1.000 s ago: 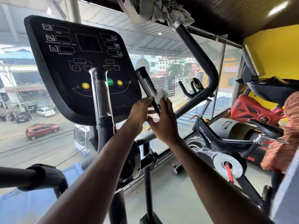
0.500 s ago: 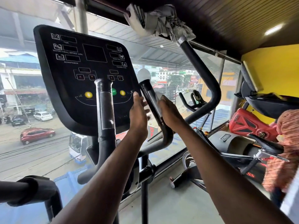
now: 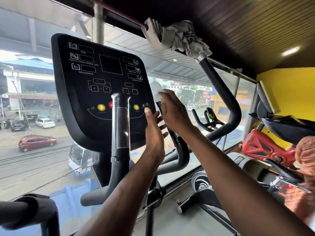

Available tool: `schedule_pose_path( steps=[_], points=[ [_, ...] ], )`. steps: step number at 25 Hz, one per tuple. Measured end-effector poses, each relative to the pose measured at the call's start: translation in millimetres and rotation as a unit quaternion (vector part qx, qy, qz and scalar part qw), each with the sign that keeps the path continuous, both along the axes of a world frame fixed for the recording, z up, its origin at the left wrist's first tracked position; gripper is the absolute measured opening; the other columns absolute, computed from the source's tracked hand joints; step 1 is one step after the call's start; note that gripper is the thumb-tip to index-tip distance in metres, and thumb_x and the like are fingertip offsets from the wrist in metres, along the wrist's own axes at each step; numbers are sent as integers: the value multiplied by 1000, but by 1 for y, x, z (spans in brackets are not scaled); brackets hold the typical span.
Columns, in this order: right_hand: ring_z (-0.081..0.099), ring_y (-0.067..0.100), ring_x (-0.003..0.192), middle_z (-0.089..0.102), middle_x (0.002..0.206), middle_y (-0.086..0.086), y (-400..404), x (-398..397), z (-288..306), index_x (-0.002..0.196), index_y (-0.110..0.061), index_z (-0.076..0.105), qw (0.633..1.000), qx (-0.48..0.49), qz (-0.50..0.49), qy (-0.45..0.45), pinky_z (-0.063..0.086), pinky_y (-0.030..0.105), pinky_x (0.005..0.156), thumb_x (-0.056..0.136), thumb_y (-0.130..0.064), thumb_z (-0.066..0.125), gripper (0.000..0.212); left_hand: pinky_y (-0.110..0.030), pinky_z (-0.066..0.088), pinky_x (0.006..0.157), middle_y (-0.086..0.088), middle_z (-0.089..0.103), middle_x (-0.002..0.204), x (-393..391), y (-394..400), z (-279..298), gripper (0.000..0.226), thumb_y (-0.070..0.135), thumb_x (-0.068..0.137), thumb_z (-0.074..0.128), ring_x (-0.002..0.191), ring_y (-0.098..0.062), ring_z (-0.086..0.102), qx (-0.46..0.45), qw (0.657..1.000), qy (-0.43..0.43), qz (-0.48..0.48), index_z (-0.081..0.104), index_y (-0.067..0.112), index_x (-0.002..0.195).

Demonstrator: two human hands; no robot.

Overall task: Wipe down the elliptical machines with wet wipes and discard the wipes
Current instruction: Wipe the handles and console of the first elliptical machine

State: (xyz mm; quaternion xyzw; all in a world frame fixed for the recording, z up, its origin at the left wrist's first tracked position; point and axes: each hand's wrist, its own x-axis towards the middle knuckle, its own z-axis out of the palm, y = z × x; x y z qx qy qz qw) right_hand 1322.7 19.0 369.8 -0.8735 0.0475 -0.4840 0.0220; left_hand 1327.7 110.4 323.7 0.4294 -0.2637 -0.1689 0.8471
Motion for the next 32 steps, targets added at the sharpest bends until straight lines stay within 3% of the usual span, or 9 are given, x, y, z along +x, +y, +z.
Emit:
schedule_pose_path(
  steps=[3, 6, 10, 15, 20, 24, 27, 30, 32],
  points=[
    [56, 29, 104, 63, 109, 9, -5, 2, 13, 109, -7, 64, 987, -155, -42, 10, 49, 39, 80, 91, -23, 39, 34, -37, 48, 98, -1, 70, 114, 0, 0, 1, 77, 70, 93, 15, 107, -13, 64, -10, 1000, -8, -2, 58, 19, 131],
    [56, 27, 93, 61, 103, 10, -2, 10, 23, 106, -7, 61, 996, -43, -64, 55, 37, 31, 70, 99, -31, 46, 29, -38, 46, 100, 0, 68, 117, 1, 1, 1, 77, 70, 93, 15, 108, -12, 62, -8, 1000, -4, -2, 57, 18, 132],
    [51, 25, 108, 59, 116, 7, 4, 13, 11, 116, -9, 60, 994, -70, -67, 48, 40, 30, 80, 100, -22, 43, 26, -38, 46, 102, -2, 68, 119, 0, 3, 0, 78, 70, 92, 17, 110, -12, 62, -6, 1000, 3, -12, 58, 17, 131],
    [56, 27, 111, 60, 123, 9, 10, 14, 12, 127, -13, 53, 987, 159, -31, 11, 36, 28, 83, 102, -36, 39, 37, -39, 47, 100, -3, 66, 121, 1, 4, -1, 75, 66, 96, 15, 110, -16, 61, 0, 1000, 1, -9, 56, 16, 134],
    [63, 31, 90, 67, 88, 12, -5, -3, -10, 91, -12, 62, 948, 312, -8, 69, 47, 39, 82, 94, -66, 22, 68, -41, 46, 98, -6, 65, 115, -2, 5, -5, 70, 64, 97, 17, 105, -18, 61, 21, 1000, -2, -10, 56, 17, 133],
    [60, 29, 96, 63, 110, 11, -3, -28, -81, 128, -8, 51, 984, 163, -29, -61, 43, 32, 72, 102, -33, 36, 38, -38, 51, 90, -6, 64, 122, 0, 5, -14, 71, 65, 96, 17, 105, -18, 63, 26, 999, 10, -27, 54, 17, 134],
    [59, 33, 76, 62, 83, 9, -11, -39, -112, 109, -8, 56, 968, 232, 24, -88, 47, 38, 64, 96, -49, 32, 49, -28, 49, 74, -1, 66, 113, -4, 2, -26, 70, 65, 97, 16, 97, -13, 65, 37, 999, -6, -35, 56, 18, 130],
    [58, 25, 103, 61, 114, 14, -8, -43, -129, 129, -5, 51, 977, 179, -9, -117, 46, 29, 79, 99, -24, 39, 38, -28, 52, 77, -2, 70, 104, -11, -4, -39, 61, 63, 98, 19, 98, -18, 67, 50, 998, -6, -49, 63, 23, 112],
    [60, 27, 106, 64, 116, 13, -3, -50, -145, 124, -4, 55, 968, 200, 0, -152, 47, 30, 82, 99, -26, 39, 37, -28, 52, 78, -5, 71, 107, -15, -7, -48, 65, 63, 98, 19, 101, -21, 67, 72, 995, -21, -62, 64, 20, 116]
  ],
)
